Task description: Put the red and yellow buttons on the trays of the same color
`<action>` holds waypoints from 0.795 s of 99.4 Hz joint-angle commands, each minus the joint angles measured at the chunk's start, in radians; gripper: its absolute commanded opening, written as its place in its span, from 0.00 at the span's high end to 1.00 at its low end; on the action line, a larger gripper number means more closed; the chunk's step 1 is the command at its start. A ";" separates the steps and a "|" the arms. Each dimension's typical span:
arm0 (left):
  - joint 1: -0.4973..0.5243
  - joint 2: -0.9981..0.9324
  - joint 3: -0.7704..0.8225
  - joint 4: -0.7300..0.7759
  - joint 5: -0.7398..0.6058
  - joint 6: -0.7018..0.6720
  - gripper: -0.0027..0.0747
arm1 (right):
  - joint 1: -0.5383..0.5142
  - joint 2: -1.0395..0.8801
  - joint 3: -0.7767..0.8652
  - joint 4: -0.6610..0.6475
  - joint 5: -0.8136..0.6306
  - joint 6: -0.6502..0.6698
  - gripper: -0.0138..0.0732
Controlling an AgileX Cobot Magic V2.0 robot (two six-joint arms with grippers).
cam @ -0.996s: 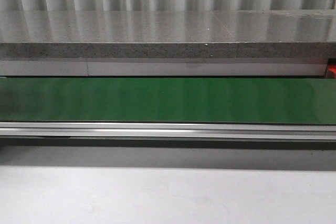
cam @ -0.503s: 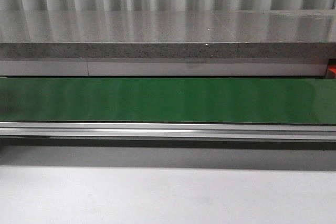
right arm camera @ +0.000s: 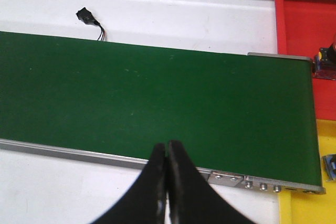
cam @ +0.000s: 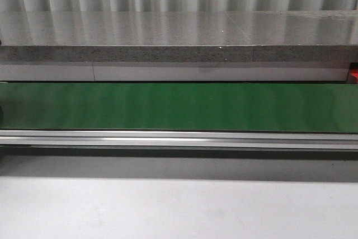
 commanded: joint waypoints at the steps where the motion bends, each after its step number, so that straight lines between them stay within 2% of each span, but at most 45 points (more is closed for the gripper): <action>1: 0.004 -0.089 -0.038 -0.019 -0.054 -0.014 0.13 | 0.001 -0.008 -0.024 0.004 -0.056 -0.008 0.98; 14: 0.066 -0.146 -0.038 -0.007 -0.046 -0.091 0.14 | 0.001 -0.008 -0.024 0.004 -0.056 -0.008 0.98; 32: 0.243 -0.159 -0.001 -0.002 -0.022 -0.150 0.14 | 0.001 -0.008 -0.024 0.004 -0.056 -0.008 0.98; 48: 0.399 -0.145 0.113 0.005 -0.084 -0.150 0.14 | 0.001 -0.008 -0.024 0.004 -0.056 -0.008 0.98; 59: 0.487 -0.098 0.185 0.005 -0.143 -0.203 0.14 | 0.001 -0.008 -0.024 0.004 -0.056 -0.008 0.98; 79: 0.562 0.014 0.195 0.005 -0.219 -0.223 0.14 | 0.001 -0.008 -0.024 0.004 -0.056 -0.008 0.98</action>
